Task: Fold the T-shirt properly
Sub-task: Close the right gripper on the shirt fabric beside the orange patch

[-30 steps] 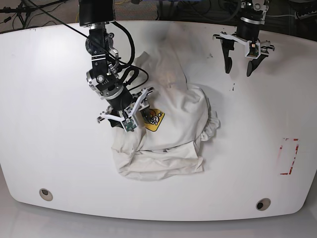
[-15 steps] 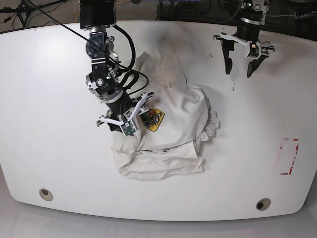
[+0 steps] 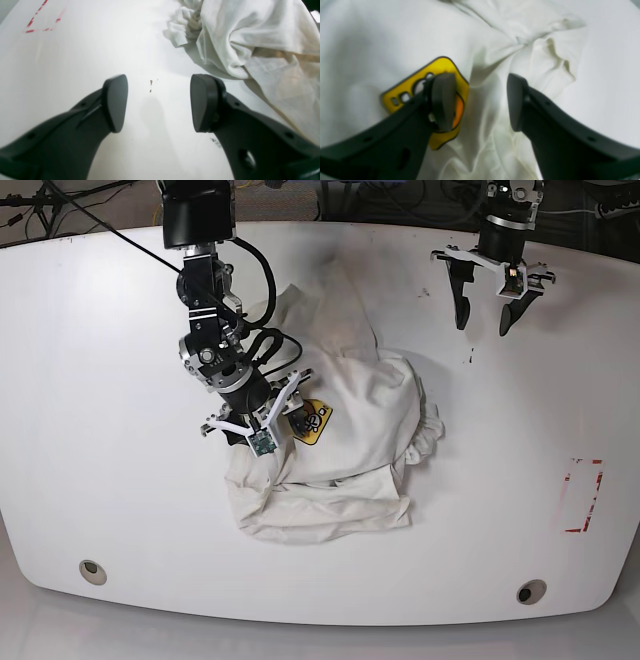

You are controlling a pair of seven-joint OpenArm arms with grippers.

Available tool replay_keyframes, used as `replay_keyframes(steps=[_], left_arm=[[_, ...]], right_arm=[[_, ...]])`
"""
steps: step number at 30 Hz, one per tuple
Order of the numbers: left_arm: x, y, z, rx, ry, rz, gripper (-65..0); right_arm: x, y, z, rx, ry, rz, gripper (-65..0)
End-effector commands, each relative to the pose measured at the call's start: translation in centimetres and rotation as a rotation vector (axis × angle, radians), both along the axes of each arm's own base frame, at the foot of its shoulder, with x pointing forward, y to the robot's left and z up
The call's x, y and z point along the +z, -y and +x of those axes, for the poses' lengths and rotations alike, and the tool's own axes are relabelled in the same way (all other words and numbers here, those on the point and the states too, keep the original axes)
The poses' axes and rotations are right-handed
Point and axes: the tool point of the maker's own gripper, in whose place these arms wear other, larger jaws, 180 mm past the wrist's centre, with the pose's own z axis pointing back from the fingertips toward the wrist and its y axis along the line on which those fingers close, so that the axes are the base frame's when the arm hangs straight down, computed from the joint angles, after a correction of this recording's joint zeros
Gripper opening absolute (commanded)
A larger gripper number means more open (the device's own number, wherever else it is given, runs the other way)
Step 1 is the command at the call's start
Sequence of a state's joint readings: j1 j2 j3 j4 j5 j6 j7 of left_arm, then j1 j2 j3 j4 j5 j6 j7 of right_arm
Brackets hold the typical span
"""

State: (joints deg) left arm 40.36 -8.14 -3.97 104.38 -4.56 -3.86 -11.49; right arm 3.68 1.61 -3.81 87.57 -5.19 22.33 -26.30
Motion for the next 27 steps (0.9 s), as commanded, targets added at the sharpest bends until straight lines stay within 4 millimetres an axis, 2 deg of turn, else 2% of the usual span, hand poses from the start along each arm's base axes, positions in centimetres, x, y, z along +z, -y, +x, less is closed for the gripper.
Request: replay_keyframes(steps=[1,5,15,21,27], left_arm=[[1.0,0.0,0.1,-0.004,0.037,0.000,-28.0],[0.9,-0.1,0.1,-0.004,0.036,0.001,-27.9],[1.1,-0.1,0.2,-0.003,0.044,0.000,-27.8],[1.4,0.0,0.4,-0.008,0.055,0.003,-27.7],[1.4,0.0,0.4,-0.004,0.059,0.002,-27.6]], right_arm=[[2.1,-0.1,1.5,-0.002,0.070,0.025,-33.4],[1.9,-0.1,1.6,-0.003,0.067,0.030,-33.4],[2.9,-0.2,1.4,-0.003,0.089,0.037,-33.3],[4.3,-0.1,1.6,-0.003,0.126,0.032,-33.2],[4.4,-0.3,1.7,0.004,0.130,0.033,-33.4]])
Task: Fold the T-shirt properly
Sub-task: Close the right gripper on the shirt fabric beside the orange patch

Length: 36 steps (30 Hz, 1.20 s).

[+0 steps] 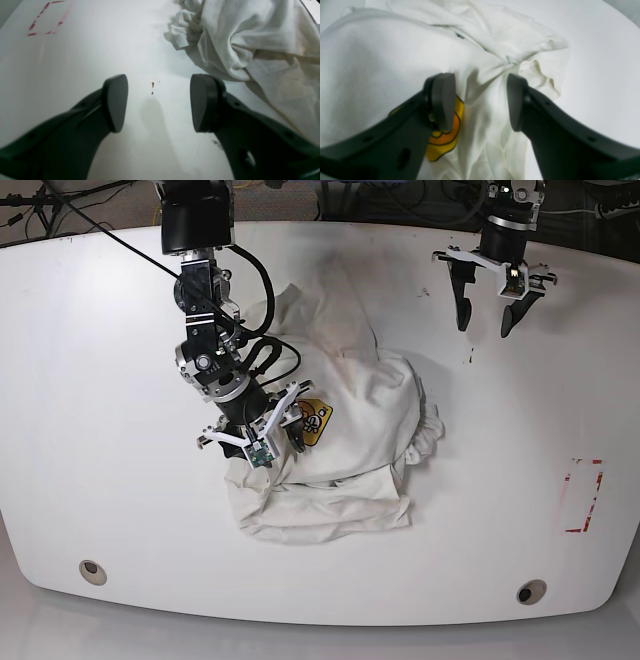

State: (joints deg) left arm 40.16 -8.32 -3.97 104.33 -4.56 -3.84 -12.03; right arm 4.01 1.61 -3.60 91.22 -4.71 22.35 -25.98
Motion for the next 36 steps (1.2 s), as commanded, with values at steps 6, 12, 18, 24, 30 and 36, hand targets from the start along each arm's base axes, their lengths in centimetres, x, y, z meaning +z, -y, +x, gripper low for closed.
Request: replay_keyframes(steps=[6,12,18,24,30,36], left_arm=[[1.2,0.0,0.4,-0.001,0.048,0.000,-27.5],[1.3,-0.1,0.4,-0.003,0.055,0.004,-27.1],[1.5,-0.1,0.4,-0.003,0.060,0.006,-27.0],[1.4,-0.1,0.6,-0.002,0.062,0.003,-27.4],[1.4,0.0,0.5,-0.002,0.060,0.001,-27.3],[1.5,0.0,0.7,-0.004,0.064,0.003,-27.2]], right_arm=[[1.9,-0.4,1.0,0.009,0.058,0.016,-34.7],[1.3,-1.1,1.3,0.027,0.042,0.015,-46.9],[0.3,-1.2,1.7,0.028,0.013,0.012,-64.0],[0.7,-0.9,1.4,0.021,0.026,0.014,-65.0],[1.2,-0.8,1.4,0.019,0.037,0.015,-65.0],[2.9,-0.3,1.4,0.002,0.082,0.028,-65.0]])
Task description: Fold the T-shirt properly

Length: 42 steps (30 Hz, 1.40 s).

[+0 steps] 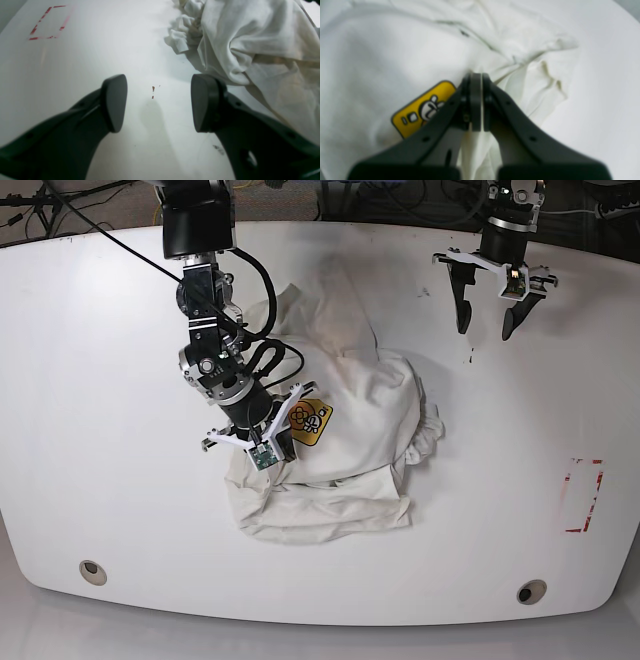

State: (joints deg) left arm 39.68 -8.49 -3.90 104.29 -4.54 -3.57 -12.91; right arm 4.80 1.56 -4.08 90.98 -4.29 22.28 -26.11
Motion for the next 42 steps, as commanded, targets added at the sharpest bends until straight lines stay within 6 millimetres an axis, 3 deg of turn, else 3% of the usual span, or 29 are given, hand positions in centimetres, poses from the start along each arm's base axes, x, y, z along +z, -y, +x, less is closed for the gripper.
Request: replay_keyframes(steps=[1,4,6,13,14,16,37,39,42], left_arm=[[1.1,0.1,0.3,-0.005,0.041,0.001,-27.1],[1.1,0.1,0.3,-0.005,0.042,0.000,-27.2],[1.1,0.0,0.4,-0.002,0.046,-0.002,-27.3],[1.1,0.1,0.6,-0.003,0.047,-0.005,-27.3],[-0.6,-0.6,-0.1,0.002,-0.025,0.026,-26.7],[-0.6,-1.0,0.0,0.002,-0.031,0.045,-26.7],[-0.8,-1.2,0.0,-0.011,-0.051,0.085,-26.7],[-0.8,-1.2,0.0,-0.011,-0.051,0.085,-26.7],[-0.8,-1.2,0.0,-0.010,-0.051,0.083,-26.7]], right_arm=[[2.8,0.1,1.0,-0.007,0.081,0.022,-65.0],[3.5,0.1,1.0,-0.006,0.097,0.022,-65.0],[5.2,0.6,1.1,-0.016,0.129,0.005,-65.0],[6.8,0.9,1.2,-0.020,0.158,-0.009,-65.0],[2.3,2.3,-0.8,-0.051,0.028,-0.060,-64.2],[1.4,3.0,-1.3,-0.062,-0.010,-0.079,-64.2],[1.7,3.7,-1.3,-0.077,-0.015,-0.088,-63.6],[1.8,3.6,-1.2,-0.080,-0.014,-0.082,-61.7],[1.8,3.6,-1.3,-0.081,-0.016,-0.079,-49.5]])
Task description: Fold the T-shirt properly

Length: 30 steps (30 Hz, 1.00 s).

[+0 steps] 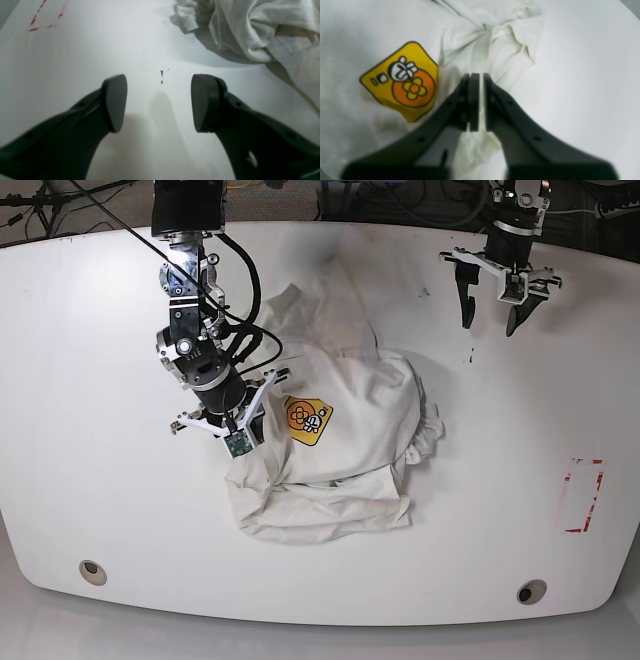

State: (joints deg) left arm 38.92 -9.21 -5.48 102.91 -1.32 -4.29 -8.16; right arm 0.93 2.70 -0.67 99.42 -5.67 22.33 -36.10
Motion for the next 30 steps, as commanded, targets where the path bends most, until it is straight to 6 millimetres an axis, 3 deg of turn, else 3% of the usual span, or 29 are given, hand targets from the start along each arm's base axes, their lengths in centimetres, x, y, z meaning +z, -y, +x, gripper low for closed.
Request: replay_keyframes(steps=[1,4,7,9,13,22,30], left_arm=[[1.1,0.0,0.2,-0.003,0.040,0.001,-26.7],[1.1,0.0,0.2,-0.003,0.040,0.001,-26.7],[1.1,0.0,0.2,-0.003,0.040,0.001,-26.7],[1.1,0.0,0.3,-0.003,0.041,0.000,-26.7],[1.6,0.1,0.5,-0.005,0.055,0.000,-26.7],[1.7,0.2,0.5,-0.006,0.056,-0.001,-26.7],[1.6,0.1,0.5,-0.008,0.055,0.001,-26.7]], right_arm=[[1.7,-0.1,0.9,-0.003,0.059,0.026,-43.3],[1.8,0.1,0.8,-0.011,0.062,0.031,-27.6],[1.6,1.4,0.6,-0.055,0.055,0.044,-20.8],[1.7,1.8,0.7,-0.092,0.058,0.105,-20.5],[2.0,4.4,0.7,-0.193,0.065,0.221,-19.7],[-0.6,6.5,-0.9,-0.264,-0.040,0.469,-19.7],[-3.4,5.6,-2.9,-0.275,-0.136,0.624,-20.0]])
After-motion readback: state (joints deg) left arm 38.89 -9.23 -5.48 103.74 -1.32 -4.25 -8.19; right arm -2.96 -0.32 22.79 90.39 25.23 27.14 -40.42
